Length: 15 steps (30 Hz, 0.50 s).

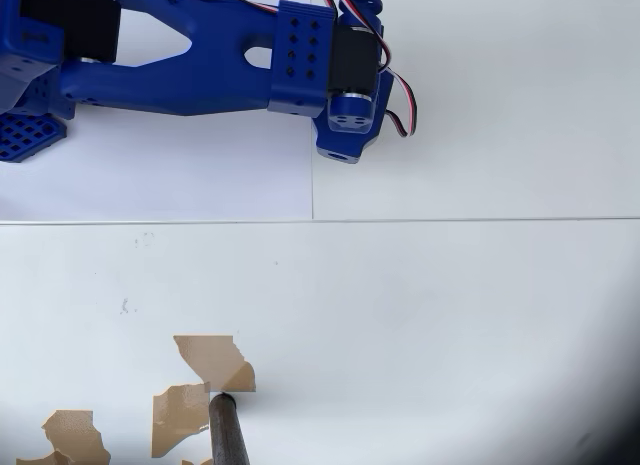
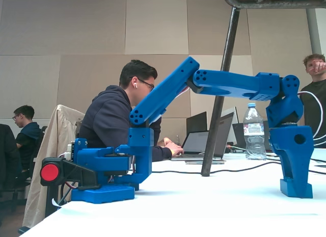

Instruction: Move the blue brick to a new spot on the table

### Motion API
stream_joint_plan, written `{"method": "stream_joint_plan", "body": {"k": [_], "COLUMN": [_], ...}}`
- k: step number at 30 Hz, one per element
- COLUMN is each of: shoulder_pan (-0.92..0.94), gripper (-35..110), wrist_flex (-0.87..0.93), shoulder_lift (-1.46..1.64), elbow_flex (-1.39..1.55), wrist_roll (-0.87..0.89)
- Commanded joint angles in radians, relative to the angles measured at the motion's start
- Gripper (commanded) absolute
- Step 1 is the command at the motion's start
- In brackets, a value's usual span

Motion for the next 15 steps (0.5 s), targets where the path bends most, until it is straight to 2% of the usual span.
{"method": "stream_joint_plan", "body": {"k": [1,6,15], "shoulder_pan": [0.015,0.025,0.051], "gripper": [6,8,27], "wrist_flex": [0.221,0.224,0.224], "shoulder_lift": [-0.273,-0.27,-0.264], "elbow_flex": [-0.69,-0.684,-0.666], "wrist_roll": [0.014,-0.009,-0.005]}}
